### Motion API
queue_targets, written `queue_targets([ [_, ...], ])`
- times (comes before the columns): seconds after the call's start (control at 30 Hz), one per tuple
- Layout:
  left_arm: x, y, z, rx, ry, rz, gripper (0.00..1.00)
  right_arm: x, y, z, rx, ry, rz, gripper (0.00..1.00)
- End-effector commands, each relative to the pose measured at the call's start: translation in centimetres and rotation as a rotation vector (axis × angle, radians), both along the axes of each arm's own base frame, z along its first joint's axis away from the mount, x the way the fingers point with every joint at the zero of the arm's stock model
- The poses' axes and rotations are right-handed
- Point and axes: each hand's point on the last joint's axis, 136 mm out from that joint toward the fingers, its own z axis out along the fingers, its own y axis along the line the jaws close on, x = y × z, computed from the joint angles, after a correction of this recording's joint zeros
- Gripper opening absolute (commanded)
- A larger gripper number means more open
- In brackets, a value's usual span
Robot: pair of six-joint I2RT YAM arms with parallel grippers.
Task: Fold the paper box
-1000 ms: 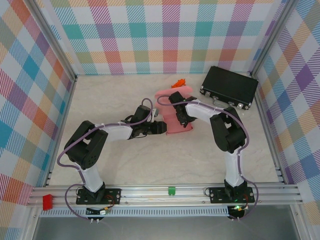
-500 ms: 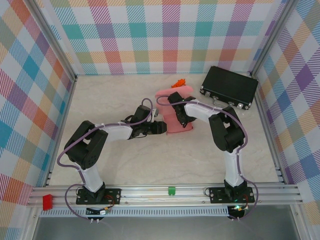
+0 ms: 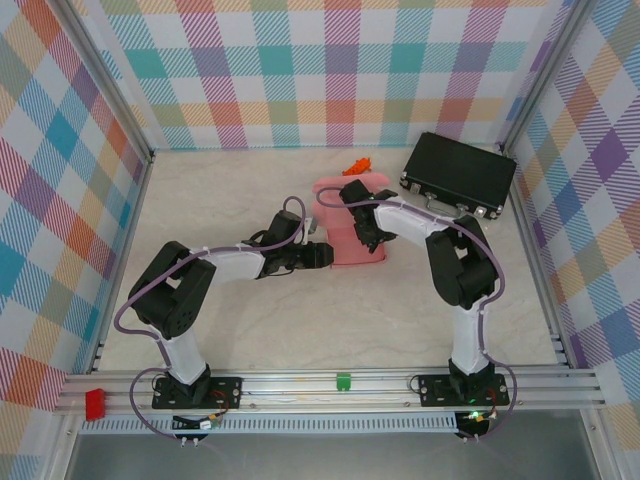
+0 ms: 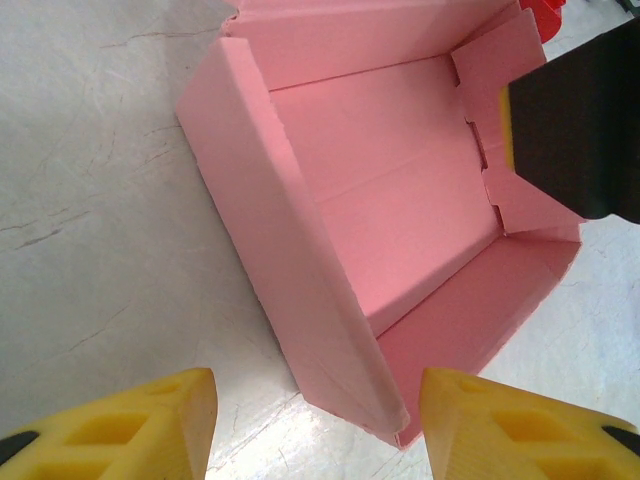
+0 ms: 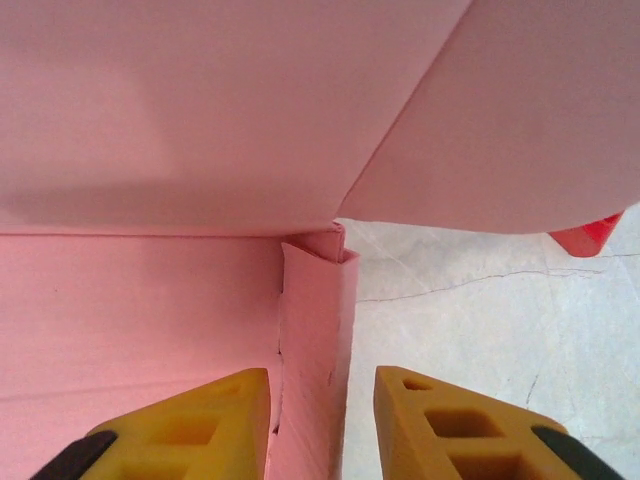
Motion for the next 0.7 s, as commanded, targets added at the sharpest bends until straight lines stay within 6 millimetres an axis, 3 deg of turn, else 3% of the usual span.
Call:
queue_targets([
  [0.0, 0.4, -0.7, 1.3, -0.025, -0.023, -0.014, 0.56, -0.6, -0.3, 0.9, 0.010, 0.005, -0.009, 0.34],
  [0.17, 0.6, -0.5, 2.1, -0.025, -0.044, -0.004, 0.56, -0.6, 0.1, 1.7, 0.070, -0.007, -0.018, 0.35],
  [0.3, 0.8, -0.1, 3.9, -0.018, -0.090, 0.008, 0.59, -0.8, 0.2, 3.3, 0.160, -0.033, -0.034, 0.39],
  [0.67, 3.1, 2.6, 8.9, 0.151, -0.221, 0.044, 0.67, -0.3, -0.9, 11.2, 0.490, -0.160, 0.021, 0.52],
])
